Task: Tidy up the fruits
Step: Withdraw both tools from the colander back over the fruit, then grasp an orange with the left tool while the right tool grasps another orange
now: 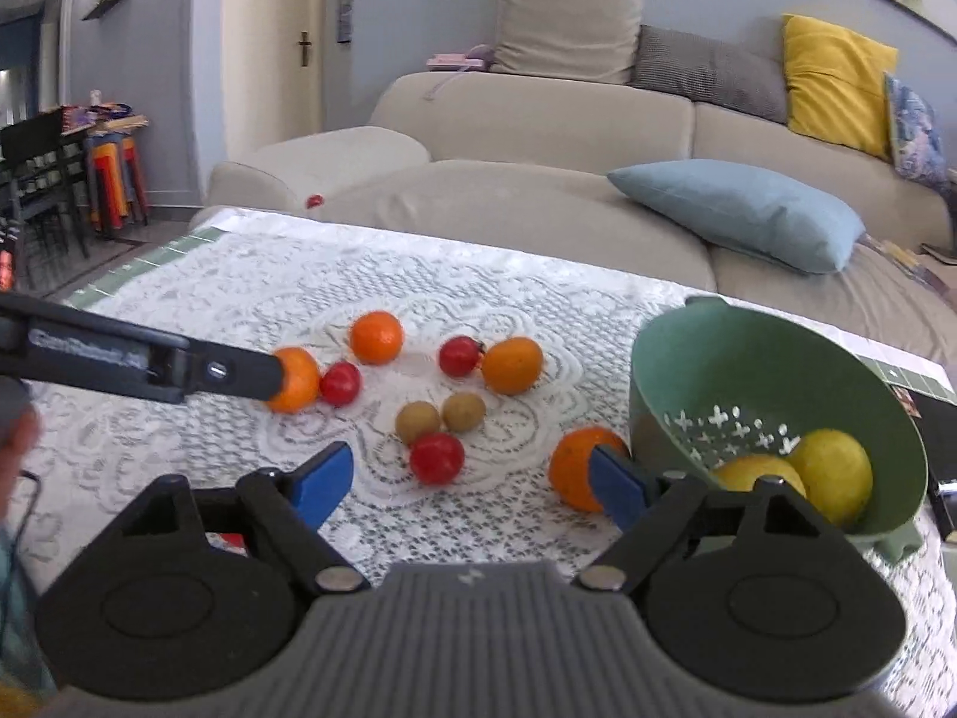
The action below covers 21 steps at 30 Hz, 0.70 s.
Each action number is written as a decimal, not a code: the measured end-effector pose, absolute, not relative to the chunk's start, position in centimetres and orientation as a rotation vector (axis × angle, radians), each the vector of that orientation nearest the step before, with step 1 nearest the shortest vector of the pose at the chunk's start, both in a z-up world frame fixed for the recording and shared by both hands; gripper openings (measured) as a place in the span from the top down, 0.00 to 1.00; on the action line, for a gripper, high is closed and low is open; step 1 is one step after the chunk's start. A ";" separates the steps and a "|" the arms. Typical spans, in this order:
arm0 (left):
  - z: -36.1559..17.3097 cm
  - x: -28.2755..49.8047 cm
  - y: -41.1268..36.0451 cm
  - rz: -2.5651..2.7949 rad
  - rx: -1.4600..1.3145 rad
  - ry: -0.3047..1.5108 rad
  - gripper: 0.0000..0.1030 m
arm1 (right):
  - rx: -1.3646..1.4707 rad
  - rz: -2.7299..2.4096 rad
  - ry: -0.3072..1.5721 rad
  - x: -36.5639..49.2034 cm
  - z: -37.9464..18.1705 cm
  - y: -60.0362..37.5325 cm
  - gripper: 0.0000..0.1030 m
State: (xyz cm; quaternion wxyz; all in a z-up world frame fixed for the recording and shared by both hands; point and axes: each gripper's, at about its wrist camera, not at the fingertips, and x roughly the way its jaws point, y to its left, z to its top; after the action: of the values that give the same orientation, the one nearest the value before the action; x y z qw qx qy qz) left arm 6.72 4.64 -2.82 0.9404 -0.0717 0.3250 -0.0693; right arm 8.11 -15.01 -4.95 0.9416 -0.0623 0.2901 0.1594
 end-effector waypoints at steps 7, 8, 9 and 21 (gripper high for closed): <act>-5.2 8.2 6.0 -0.038 -0.148 0.655 0.23 | 0.050 0.158 0.649 10.6 -7.5 -16.8 0.32; -5.5 8.3 6.2 -0.033 -0.151 0.658 0.23 | 0.068 0.148 0.660 10.9 -7.7 -16.9 0.35; -5.8 8.6 6.2 -0.025 -0.158 0.662 0.23 | 0.084 0.141 0.667 11.3 -7.9 -17.1 0.35; -7.6 10.7 6.5 0.034 -0.183 0.662 0.24 | 0.191 0.059 0.726 14.0 -9.6 -17.7 0.41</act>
State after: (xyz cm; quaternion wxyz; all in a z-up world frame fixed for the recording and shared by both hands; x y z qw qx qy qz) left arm 10.66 6.51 -7.57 0.9415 -0.0898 0.3245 0.0169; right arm 13.97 -17.66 -9.59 0.9300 0.0932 0.3544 0.0286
